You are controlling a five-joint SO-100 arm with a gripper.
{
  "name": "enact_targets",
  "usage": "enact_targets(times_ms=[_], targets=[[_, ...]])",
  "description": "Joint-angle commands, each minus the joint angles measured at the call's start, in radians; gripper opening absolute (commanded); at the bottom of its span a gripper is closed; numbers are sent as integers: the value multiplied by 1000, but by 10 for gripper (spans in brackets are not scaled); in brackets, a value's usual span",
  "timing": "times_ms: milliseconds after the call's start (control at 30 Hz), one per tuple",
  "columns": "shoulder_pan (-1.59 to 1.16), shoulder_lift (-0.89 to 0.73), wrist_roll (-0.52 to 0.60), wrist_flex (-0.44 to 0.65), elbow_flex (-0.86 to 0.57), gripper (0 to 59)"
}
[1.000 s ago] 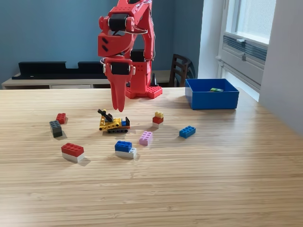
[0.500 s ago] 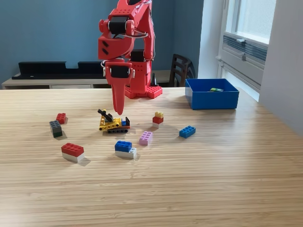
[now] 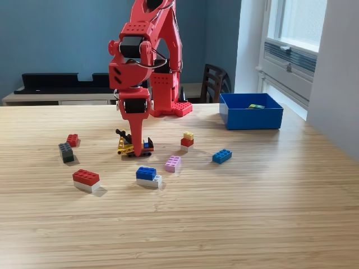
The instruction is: Grasp a lego block and put it in the bin.
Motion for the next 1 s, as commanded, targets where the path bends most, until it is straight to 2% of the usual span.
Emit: enact_targets(times_ms=[33,133,200,333,533,1000], targets=[[11,-14,8,-11,-69,270],[11,-28,21,-8,-91,127],[11,-35,29,-6,-100,69],[11,-37,60,-9,-110,0],[9,-37,95,11,-146,0],[-84,-18,199,405,-500,0]])
